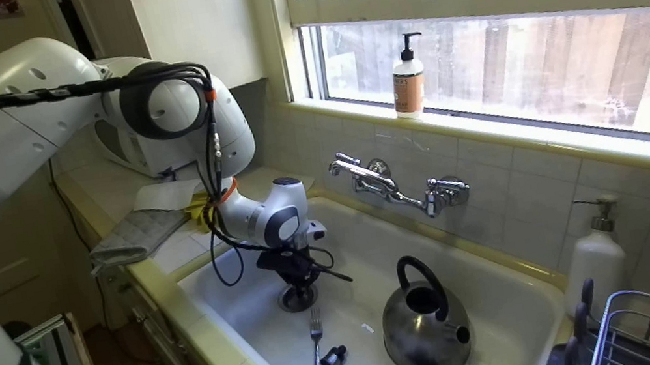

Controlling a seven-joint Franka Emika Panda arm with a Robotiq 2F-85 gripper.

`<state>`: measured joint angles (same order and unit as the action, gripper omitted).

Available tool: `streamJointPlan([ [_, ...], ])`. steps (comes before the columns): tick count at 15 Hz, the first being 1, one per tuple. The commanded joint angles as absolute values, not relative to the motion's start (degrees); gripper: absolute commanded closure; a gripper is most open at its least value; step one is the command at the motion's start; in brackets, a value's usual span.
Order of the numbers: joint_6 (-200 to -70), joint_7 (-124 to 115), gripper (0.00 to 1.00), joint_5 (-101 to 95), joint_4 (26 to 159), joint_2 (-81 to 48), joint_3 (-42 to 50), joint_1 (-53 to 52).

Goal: Pick up the lid in the sink drain

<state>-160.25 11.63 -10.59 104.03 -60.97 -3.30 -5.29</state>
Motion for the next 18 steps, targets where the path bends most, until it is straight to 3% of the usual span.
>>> streamJointPlan([
  [1,-159.4,11.8,1.00,-10.2,103.9,-62.2,-4.2,-4.5],
  [12,-161.1,14.6,1.00,-10.0,115.5,-51.5,-7.7,0.1],
  [13,-161.0,14.1,0.74,-10.0,116.5,-50.3,-7.4,-0.2],
  [14,-161.2,13.7,0.73,-9.9,117.4,-49.3,-7.2,-0.5],
  [18,-159.0,9.2,0.44,-6.6,118.2,-46.6,-7.6,-0.8],
])
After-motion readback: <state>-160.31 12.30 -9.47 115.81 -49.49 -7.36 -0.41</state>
